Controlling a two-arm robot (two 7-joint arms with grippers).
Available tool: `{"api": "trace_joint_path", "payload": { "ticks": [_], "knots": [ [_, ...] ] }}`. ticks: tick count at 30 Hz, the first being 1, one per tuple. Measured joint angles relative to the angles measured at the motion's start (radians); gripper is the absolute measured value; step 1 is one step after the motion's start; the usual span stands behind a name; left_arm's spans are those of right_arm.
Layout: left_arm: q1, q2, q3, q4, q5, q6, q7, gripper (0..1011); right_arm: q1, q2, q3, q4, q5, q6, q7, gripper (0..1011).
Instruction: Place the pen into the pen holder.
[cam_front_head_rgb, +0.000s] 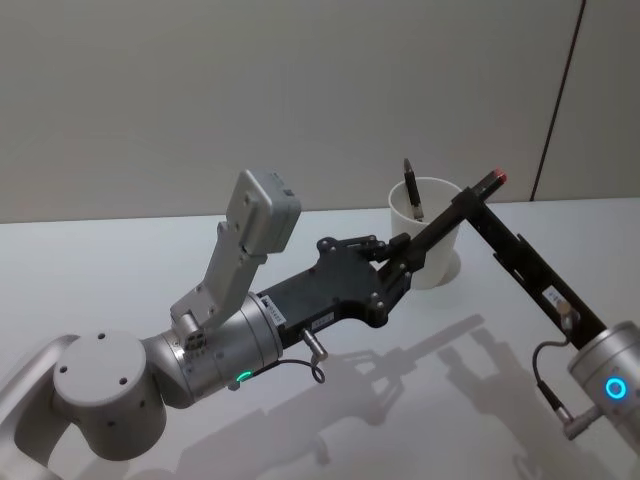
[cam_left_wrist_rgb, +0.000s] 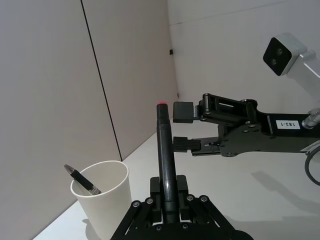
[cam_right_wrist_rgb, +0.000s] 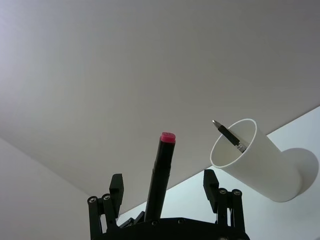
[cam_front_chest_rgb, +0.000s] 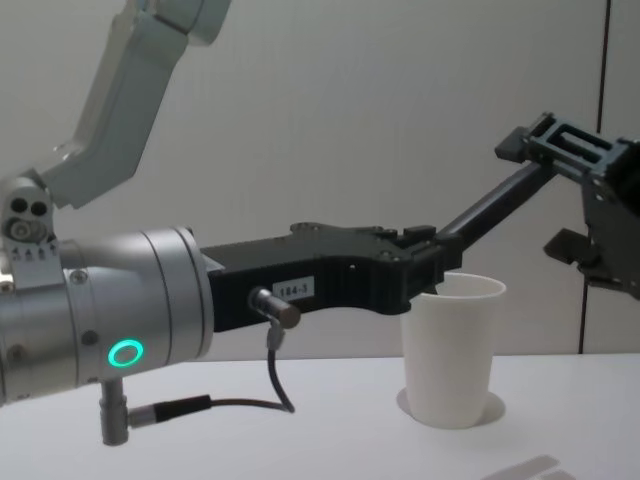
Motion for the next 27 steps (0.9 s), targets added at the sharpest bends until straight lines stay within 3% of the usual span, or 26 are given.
{"api": "trace_joint_path", "payload": {
  "ticks": [27],
  "knots": [
    [0.000,0.000,0.000,0.000,0.000,0.000,0.000,183,0.056,-0.054,-0.040,0.045,-0.045,0.001,-0.049,1002]
  ]
}}
